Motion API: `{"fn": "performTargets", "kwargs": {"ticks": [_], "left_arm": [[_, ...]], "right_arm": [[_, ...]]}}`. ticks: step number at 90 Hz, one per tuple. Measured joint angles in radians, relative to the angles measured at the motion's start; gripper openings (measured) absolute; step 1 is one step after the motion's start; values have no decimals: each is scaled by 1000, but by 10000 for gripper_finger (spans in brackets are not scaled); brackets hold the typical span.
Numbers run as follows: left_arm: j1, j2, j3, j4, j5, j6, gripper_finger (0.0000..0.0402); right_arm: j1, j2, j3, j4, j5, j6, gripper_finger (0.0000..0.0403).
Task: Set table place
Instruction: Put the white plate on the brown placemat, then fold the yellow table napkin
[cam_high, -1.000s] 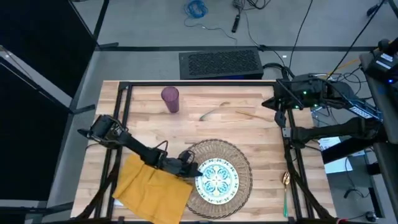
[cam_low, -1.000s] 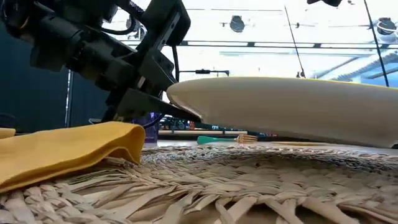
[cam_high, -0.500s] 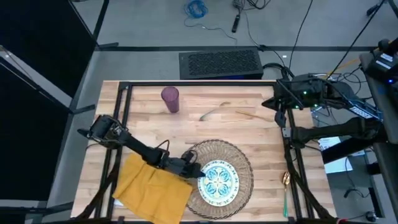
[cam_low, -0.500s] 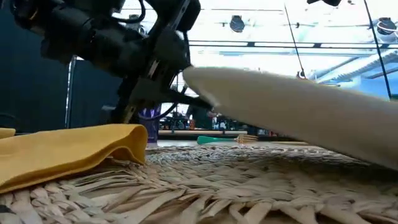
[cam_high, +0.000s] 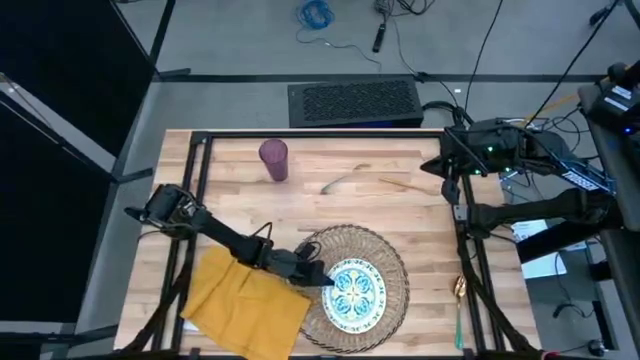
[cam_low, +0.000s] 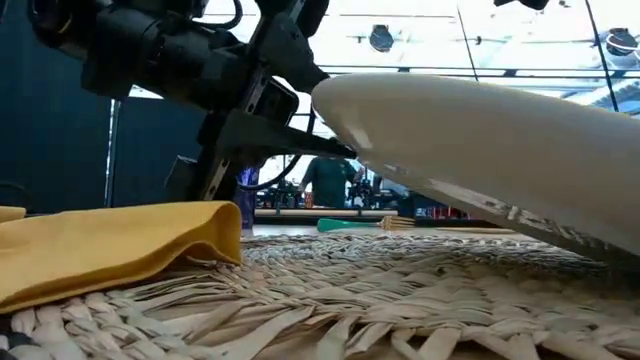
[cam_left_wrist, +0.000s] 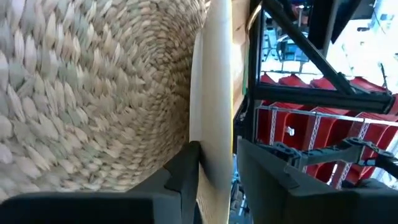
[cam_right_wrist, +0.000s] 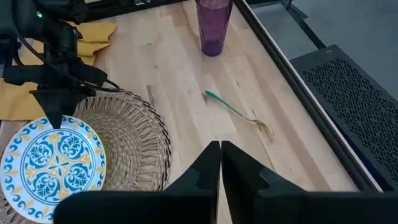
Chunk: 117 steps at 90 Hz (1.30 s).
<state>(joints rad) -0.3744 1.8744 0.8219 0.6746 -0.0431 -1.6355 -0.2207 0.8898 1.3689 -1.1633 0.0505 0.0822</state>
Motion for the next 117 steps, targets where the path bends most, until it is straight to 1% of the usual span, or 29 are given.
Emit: {"fn": "performTargets", "kwargs": {"ticks": [16, 29, 39, 51, 74, 80, 85, 91, 101, 109, 117], "left_arm": [[0, 0, 0, -19, 27, -5, 93], [0, 0, 0, -99, 40, -5, 93], [1, -28, 0, -161, 44, 12, 93], [7, -114, 0, -329, 41, 57, 93], [8, -263, 1, -689, -1, 126, 93], [8, -302, 0, -784, -26, 153, 93], [8, -324, 0, -811, -49, 186, 93], [8, -357, -1, -839, -100, 224, 93], [8, -413, 0, -802, -206, 322, 93], [3, -460, 0, -774, -294, 448, 93], [-1, -507, 0, -760, -375, 586, 93]], "right_arm": [[0, 0, 0, 0, 0, 0, 0], [0, 0, 0, 0, 0, 0, 0], [0, 0, 0, 0, 0, 0, 0], [0, 0, 0, -1, 0, 0, 0], [0, 0, 0, 2, 0, 0, 0], [0, 0, 0, 2, 0, 0, 0], [0, 0, 0, 2, -1, 0, 0], [0, 1, -1, 2, -4, 8, 0], [0, 10, -1, 0, -5, 23, 0], [0, 20, -15, 12, -8, 27, 0], [0, 26, -64, 53, -8, 28, 0]]}}
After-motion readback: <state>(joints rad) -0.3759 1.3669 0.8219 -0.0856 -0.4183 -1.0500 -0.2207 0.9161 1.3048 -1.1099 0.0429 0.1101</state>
